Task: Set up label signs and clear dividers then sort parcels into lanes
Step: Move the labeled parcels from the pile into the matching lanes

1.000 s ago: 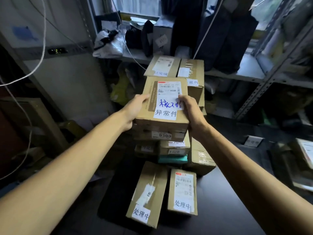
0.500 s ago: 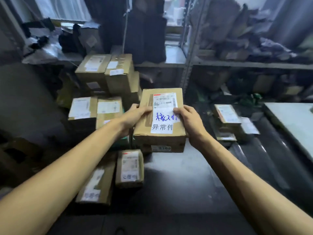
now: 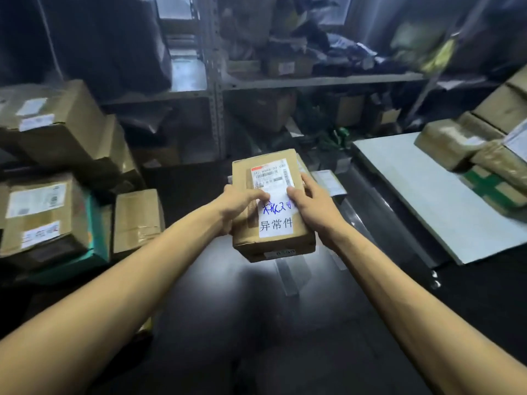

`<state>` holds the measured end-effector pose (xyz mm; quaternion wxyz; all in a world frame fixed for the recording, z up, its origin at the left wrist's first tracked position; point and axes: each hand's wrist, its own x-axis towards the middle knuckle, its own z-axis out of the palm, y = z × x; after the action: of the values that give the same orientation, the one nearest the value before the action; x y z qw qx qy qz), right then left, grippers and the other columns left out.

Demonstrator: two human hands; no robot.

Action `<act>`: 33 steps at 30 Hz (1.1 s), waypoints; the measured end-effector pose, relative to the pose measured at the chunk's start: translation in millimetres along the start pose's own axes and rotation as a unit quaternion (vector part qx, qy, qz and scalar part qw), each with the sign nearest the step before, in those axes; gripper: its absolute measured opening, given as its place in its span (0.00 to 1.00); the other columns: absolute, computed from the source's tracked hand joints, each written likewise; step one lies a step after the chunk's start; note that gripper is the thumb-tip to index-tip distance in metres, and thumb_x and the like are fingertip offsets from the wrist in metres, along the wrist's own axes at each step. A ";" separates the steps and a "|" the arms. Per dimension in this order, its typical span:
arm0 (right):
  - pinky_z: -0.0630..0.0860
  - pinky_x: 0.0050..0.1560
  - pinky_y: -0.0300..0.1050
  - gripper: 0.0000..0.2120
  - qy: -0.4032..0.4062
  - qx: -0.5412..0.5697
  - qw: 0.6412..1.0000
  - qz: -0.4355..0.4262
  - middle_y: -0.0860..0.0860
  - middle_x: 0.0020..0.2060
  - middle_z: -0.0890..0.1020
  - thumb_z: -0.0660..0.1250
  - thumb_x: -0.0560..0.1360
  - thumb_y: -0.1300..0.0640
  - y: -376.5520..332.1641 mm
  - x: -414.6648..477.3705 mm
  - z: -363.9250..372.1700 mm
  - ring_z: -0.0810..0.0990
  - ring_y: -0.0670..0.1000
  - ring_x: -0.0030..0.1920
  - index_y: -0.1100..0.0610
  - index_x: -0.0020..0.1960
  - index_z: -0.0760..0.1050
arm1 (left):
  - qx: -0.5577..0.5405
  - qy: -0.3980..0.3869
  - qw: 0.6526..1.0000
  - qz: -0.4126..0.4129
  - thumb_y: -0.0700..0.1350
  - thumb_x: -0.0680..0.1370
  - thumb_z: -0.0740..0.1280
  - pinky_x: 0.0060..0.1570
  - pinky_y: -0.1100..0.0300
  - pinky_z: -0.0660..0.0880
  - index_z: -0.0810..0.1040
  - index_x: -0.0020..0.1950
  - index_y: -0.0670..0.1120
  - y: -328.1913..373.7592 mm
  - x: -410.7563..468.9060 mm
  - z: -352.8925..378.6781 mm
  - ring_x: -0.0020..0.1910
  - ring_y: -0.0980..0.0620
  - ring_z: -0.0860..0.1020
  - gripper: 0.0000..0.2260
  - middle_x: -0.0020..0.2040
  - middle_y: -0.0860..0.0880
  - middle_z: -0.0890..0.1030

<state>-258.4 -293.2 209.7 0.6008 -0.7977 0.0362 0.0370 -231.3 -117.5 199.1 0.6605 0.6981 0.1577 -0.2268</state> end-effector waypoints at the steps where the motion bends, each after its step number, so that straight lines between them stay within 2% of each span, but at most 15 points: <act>1: 0.82 0.47 0.40 0.13 0.009 -0.006 1.000 0.001 0.47 0.55 0.83 0.62 0.80 0.57 5.2 7.1 -7.5 0.85 0.44 0.48 0.48 0.63 0.73 | 0.003 -0.006 1.000 0.002 0.47 0.71 0.75 0.54 0.44 0.80 0.70 0.68 0.45 4.3 11.7 7.8 0.49 0.45 0.85 0.28 0.55 0.45 0.84; 4: 0.82 0.53 0.47 0.16 0.026 -0.046 0.999 0.015 0.46 0.55 0.82 0.61 0.81 0.56 10.8 30.7 -24.7 0.84 0.47 0.52 0.47 0.67 0.72 | -0.001 -0.013 1.000 -0.006 0.47 0.71 0.75 0.55 0.43 0.80 0.66 0.71 0.46 16.2 39.2 26.6 0.51 0.44 0.84 0.31 0.57 0.45 0.83; 6: 0.80 0.57 0.52 0.12 0.028 -0.092 0.995 0.009 0.45 0.54 0.81 0.60 0.80 0.54 8.7 49.6 -36.6 0.83 0.49 0.54 0.42 0.62 0.71 | -0.015 -0.018 1.000 -0.019 0.48 0.70 0.75 0.57 0.41 0.78 0.64 0.73 0.45 22.8 56.9 37.3 0.53 0.42 0.83 0.34 0.58 0.43 0.82; 8: 0.80 0.58 0.54 0.11 0.024 -0.117 0.993 0.004 0.49 0.56 0.81 0.60 0.80 0.53 6.2 64.4 -48.0 0.82 0.51 0.54 0.40 0.60 0.70 | -0.021 -0.028 0.999 -0.035 0.50 0.69 0.75 0.58 0.41 0.78 0.63 0.74 0.45 30.9 70.2 47.7 0.53 0.42 0.83 0.37 0.58 0.43 0.82; 12: 0.76 0.62 0.59 0.14 0.034 -0.176 0.984 0.002 0.52 0.60 0.79 0.60 0.79 0.52 10.9 87.1 -67.2 0.78 0.57 0.62 0.47 0.65 0.70 | 0.007 -0.021 0.999 -0.028 0.52 0.69 0.75 0.58 0.44 0.78 0.61 0.75 0.45 49.5 89.9 69.1 0.55 0.42 0.82 0.40 0.61 0.43 0.81; 14: 0.75 0.63 0.58 0.15 0.045 -0.189 0.981 0.007 0.52 0.60 0.76 0.60 0.79 0.51 13.9 97.3 -80.7 0.77 0.56 0.62 0.46 0.65 0.68 | 0.024 0.003 1.000 -0.019 0.51 0.71 0.76 0.54 0.46 0.80 0.60 0.74 0.44 59.8 101.9 82.3 0.53 0.44 0.82 0.39 0.60 0.44 0.80; 16: 0.77 0.61 0.55 0.14 0.057 -0.168 0.984 0.010 0.49 0.55 0.72 0.61 0.78 0.52 18.7 108.4 -98.4 0.78 0.52 0.56 0.43 0.63 0.69 | 0.029 0.020 0.999 -0.012 0.49 0.72 0.76 0.46 0.51 0.80 0.60 0.70 0.44 67.6 113.4 98.0 0.50 0.46 0.83 0.35 0.58 0.45 0.81; 19: 0.80 0.58 0.53 0.17 0.054 -0.132 0.990 0.014 0.50 0.56 0.72 0.63 0.78 0.53 27.0 126.0 -129.4 0.81 0.50 0.51 0.41 0.65 0.70 | 0.037 0.025 0.999 0.001 0.46 0.73 0.75 0.45 0.55 0.80 0.70 0.59 0.46 79.5 129.0 124.3 0.43 0.52 0.84 0.20 0.45 0.51 0.84; 20: 0.81 0.57 0.53 0.18 0.050 -0.126 0.991 0.015 0.52 0.59 0.73 0.64 0.78 0.53 30.9 131.9 -141.8 0.82 0.50 0.52 0.41 0.66 0.70 | 0.043 0.035 0.998 0.003 0.47 0.72 0.76 0.49 0.52 0.80 0.70 0.60 0.45 84.7 131.9 136.4 0.45 0.51 0.84 0.21 0.46 0.50 0.84; 22: 0.81 0.56 0.53 0.19 0.043 -0.115 0.992 0.014 0.53 0.62 0.74 0.65 0.78 0.54 38.5 142.7 -165.0 0.82 0.51 0.53 0.41 0.67 0.69 | 0.061 0.056 0.997 0.002 0.49 0.71 0.77 0.56 0.47 0.78 0.66 0.66 0.44 91.2 140.3 160.4 0.52 0.47 0.81 0.30 0.55 0.47 0.81; 26: 0.81 0.56 0.54 0.20 0.030 -0.148 0.988 0.022 0.53 0.62 0.74 0.65 0.77 0.54 49.1 167.0 -223.2 0.82 0.52 0.53 0.46 0.68 0.69 | 0.046 0.094 0.995 0.008 0.49 0.71 0.76 0.48 0.51 0.79 0.60 0.69 0.45 104.6 158.2 220.0 0.50 0.48 0.81 0.34 0.57 0.45 0.79; 28: 0.77 0.59 0.56 0.25 0.026 -0.198 0.980 0.006 0.54 0.63 0.74 0.68 0.75 0.51 51.9 178.1 -248.9 0.79 0.55 0.57 0.49 0.70 0.66 | 0.040 0.110 0.993 0.008 0.50 0.71 0.76 0.49 0.50 0.79 0.60 0.70 0.44 114.6 168.5 247.6 0.51 0.47 0.80 0.35 0.58 0.45 0.78; 30: 0.73 0.63 0.55 0.38 0.021 -0.251 0.968 -0.021 0.55 0.65 0.72 0.71 0.71 0.43 53.6 186.4 -271.1 0.74 0.58 0.63 0.49 0.75 0.58 | 0.028 0.122 0.992 0.011 0.50 0.71 0.75 0.43 0.54 0.78 0.59 0.71 0.43 125.8 178.4 276.4 0.48 0.49 0.80 0.36 0.53 0.47 0.77; 31: 0.71 0.64 0.55 0.45 0.020 -0.304 0.952 -0.034 0.56 0.66 0.70 0.70 0.69 0.36 54.7 189.2 -280.1 0.72 0.59 0.64 0.47 0.78 0.52 | 0.019 0.123 0.992 0.015 0.49 0.71 0.75 0.38 0.56 0.77 0.59 0.71 0.43 131.5 182.0 290.1 0.46 0.50 0.79 0.35 0.50 0.48 0.76; 33: 0.66 0.66 0.57 0.52 0.017 -0.439 0.897 -0.058 0.60 0.68 0.65 0.65 0.65 0.25 56.8 195.9 -293.8 0.66 0.61 0.67 0.45 0.79 0.46 | -0.003 0.113 0.994 0.013 0.46 0.70 0.75 0.39 0.55 0.78 0.59 0.70 0.43 140.9 189.7 312.4 0.47 0.49 0.80 0.34 0.52 0.46 0.76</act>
<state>-64.8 -593.8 216.1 0.1901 -0.9816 -0.0197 0.0008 -31.1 -454.0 211.7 0.6437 0.7192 0.2227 -0.1372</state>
